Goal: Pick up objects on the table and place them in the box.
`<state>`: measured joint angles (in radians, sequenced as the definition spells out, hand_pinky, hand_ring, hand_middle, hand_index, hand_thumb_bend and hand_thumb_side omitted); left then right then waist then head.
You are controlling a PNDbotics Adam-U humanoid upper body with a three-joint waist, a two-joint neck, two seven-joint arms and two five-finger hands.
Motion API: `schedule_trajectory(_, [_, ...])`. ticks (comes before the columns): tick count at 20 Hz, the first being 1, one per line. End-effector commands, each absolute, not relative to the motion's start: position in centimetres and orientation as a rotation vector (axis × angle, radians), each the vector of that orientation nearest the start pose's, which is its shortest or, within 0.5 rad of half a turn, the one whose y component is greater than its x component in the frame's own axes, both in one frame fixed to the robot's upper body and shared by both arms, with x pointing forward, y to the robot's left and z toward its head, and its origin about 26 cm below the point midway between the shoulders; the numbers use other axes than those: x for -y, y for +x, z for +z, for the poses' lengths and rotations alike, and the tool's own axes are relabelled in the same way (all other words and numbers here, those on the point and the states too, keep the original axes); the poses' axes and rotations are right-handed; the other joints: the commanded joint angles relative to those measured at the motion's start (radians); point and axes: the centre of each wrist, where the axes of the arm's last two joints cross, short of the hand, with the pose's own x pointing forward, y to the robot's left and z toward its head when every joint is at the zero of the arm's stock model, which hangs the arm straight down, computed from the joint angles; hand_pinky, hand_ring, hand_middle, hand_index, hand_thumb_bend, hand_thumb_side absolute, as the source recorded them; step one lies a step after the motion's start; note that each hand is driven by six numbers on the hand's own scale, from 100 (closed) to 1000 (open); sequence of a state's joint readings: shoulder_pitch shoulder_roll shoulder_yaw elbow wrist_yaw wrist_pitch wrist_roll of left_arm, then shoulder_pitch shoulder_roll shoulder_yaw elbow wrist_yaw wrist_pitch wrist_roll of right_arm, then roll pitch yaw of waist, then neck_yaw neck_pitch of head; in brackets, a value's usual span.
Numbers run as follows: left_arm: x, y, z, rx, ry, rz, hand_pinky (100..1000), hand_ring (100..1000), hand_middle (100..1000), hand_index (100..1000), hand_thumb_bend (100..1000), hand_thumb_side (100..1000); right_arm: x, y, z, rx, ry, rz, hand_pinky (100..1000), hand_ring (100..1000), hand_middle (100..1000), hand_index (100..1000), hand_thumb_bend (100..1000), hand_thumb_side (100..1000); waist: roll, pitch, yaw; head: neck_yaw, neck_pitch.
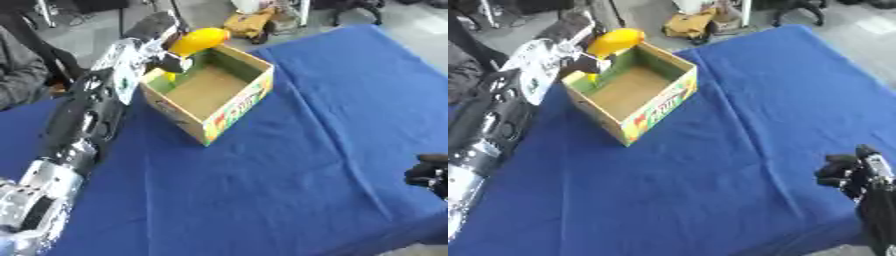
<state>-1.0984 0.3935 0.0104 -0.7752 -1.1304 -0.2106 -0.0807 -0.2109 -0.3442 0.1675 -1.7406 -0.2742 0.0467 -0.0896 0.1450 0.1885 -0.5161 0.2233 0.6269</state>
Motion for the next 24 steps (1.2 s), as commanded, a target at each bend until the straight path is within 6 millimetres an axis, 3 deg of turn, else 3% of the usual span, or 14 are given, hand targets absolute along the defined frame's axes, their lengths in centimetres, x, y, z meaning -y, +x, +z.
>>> schedule_trajectory(1, [-28.2, 50.2, 24.0, 1.600, 1.257, -1.281, 463, 338, 287, 453, 100, 100, 24.7, 31.7, 10.7, 1.856, 0.099, 0.230, 662, 614, 523, 657, 100, 953, -0.009, -0.010, -0.006, 0.006, -0.014])
schedule_trajectory(4, [-28.5, 50.3, 22.3, 1.582, 1.216, -1.345, 517, 376, 305, 483, 100, 103, 24.6, 31.7, 10.7, 1.858, 0.102, 0.233, 662, 614, 523, 657, 100, 954, -0.008, -0.005, -0.016, 0.009, -0.013])
schedule_trajectory(7, [-29.0, 50.4, 21.0, 1.498, 1.149, -1.466, 625, 463, 396, 563, 112, 121, 24.6, 31.7, 10.7, 1.859, 0.103, 0.232, 662, 615, 523, 658, 100, 955, -0.006, -0.005, -0.022, 0.010, -0.009])
schedule_trajectory(10, [-29.3, 50.5, 20.6, 1.375, 1.098, -1.582, 684, 520, 450, 618, 216, 150, 24.6, 31.7, 10.7, 1.857, 0.103, 0.234, 662, 615, 523, 658, 100, 956, -0.005, -0.007, -0.023, 0.011, -0.006])
schedule_trajectory(11, [-29.4, 50.5, 20.6, 1.339, 1.085, -1.612, 728, 567, 496, 662, 295, 209, 24.6, 31.7, 10.6, 1.856, 0.103, 0.234, 662, 615, 523, 658, 100, 956, -0.005, -0.008, -0.023, 0.011, -0.004])
schedule_trajectory(13, [-29.4, 50.5, 20.6, 1.260, 1.047, -1.671, 753, 603, 532, 689, 341, 264, 24.6, 31.7, 10.6, 1.856, 0.103, 0.235, 662, 615, 523, 658, 100, 956, -0.006, -0.009, -0.022, 0.011, -0.003])
schedule_trajectory(14, [-29.4, 50.5, 20.4, 1.212, 1.021, -1.706, 822, 722, 660, 764, 532, 430, 24.6, 31.7, 10.6, 1.856, 0.103, 0.235, 663, 615, 523, 658, 100, 955, -0.006, -0.010, -0.021, 0.012, -0.001])
schedule_trajectory(15, [-29.4, 50.5, 20.5, 1.172, 0.997, -1.735, 822, 722, 660, 764, 532, 430, 24.6, 31.7, 10.6, 1.856, 0.103, 0.235, 663, 615, 523, 658, 100, 955, -0.007, -0.011, -0.021, 0.012, 0.000])
schedule_trajectory(16, [-29.4, 50.5, 20.5, 1.129, 0.970, -1.764, 865, 794, 752, 806, 699, 607, 24.7, 31.7, 10.6, 1.855, 0.103, 0.235, 662, 615, 523, 658, 100, 955, -0.007, -0.012, -0.019, 0.013, 0.002])
schedule_trajectory(19, [-29.4, 50.5, 21.2, 1.089, 0.938, -1.788, 894, 837, 809, 830, 799, 720, 24.7, 31.7, 10.6, 1.853, 0.103, 0.234, 662, 615, 524, 658, 100, 955, -0.009, -0.015, -0.015, 0.014, 0.004])
schedule_trajectory(21, [-29.3, 50.4, 21.8, 1.121, 0.944, -1.773, 913, 861, 841, 842, 912, 844, 24.7, 31.7, 10.6, 1.852, 0.102, 0.234, 662, 615, 523, 657, 100, 955, -0.011, -0.017, -0.013, 0.014, 0.006])
schedule_trajectory(24, [-29.3, 50.2, 22.5, 1.213, 0.988, -1.723, 910, 861, 844, 838, 939, 907, 24.8, 31.7, 10.5, 1.849, 0.100, 0.233, 662, 615, 523, 657, 100, 955, -0.013, -0.019, -0.010, 0.015, 0.006])
